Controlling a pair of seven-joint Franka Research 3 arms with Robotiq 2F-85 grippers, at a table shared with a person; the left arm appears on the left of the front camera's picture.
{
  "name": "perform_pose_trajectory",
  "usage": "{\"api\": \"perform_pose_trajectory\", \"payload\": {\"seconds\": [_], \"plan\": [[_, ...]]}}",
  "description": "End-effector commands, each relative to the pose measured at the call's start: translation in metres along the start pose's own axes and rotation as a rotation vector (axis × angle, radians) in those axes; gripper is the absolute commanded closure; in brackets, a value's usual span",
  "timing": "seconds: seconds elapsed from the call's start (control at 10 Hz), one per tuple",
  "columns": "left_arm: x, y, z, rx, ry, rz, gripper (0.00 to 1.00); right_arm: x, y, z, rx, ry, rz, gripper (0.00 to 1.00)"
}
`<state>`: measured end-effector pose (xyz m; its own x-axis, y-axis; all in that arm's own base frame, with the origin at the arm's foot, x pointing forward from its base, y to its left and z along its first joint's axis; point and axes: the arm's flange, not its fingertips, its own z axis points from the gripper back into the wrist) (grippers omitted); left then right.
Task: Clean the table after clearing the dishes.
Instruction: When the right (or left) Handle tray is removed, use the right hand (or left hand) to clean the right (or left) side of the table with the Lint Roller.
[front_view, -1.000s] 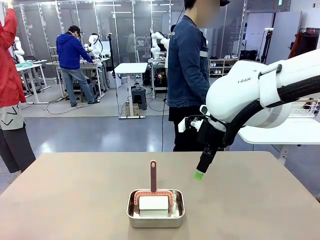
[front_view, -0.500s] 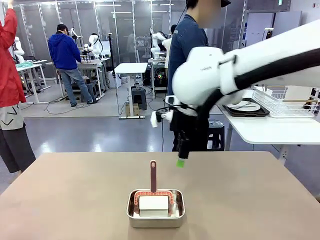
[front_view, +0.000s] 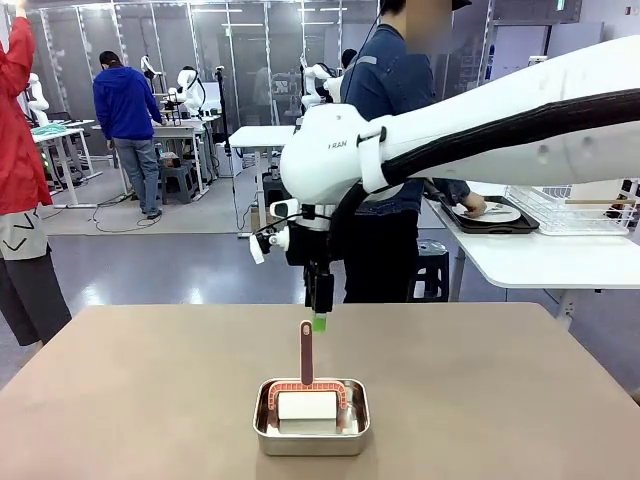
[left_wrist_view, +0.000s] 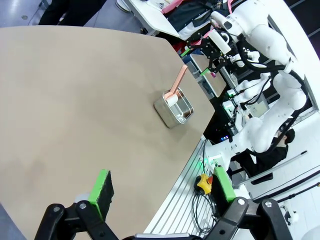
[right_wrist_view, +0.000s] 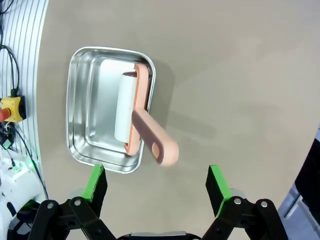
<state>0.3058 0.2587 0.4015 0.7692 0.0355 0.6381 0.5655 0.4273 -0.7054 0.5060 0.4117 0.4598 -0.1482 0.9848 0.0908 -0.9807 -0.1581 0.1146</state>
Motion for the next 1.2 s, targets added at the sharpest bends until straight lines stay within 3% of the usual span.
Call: {"api": "perform_pose_trajectory", "payload": {"seconds": [0.0,0.3,0.8,1.0,1.1], "plan": [[-0.002,-0.005,0.002,-0.001,0.005,0.000,0.00,0.006,-0.010,-0.006,0.036,0.016,0.033,0.00],[-0.002,-0.005,0.002,-0.001,0.005,0.000,0.00,0.010,-0.016,-0.035,0.129,0.025,0.000,0.00],[-0.002,-0.005,0.002,-0.001,0.005,0.000,0.00,0.015,-0.016,-0.062,0.161,0.053,-0.038,0.00],[-0.002,-0.005,0.002,-0.001,0.005,0.000,0.00,0.019,-0.015,-0.064,0.171,0.062,-0.067,0.29],[-0.002,-0.005,0.002,-0.001,0.005,0.000,0.00,0.020,-0.015,-0.065,0.172,0.077,-0.076,0.70]]}}
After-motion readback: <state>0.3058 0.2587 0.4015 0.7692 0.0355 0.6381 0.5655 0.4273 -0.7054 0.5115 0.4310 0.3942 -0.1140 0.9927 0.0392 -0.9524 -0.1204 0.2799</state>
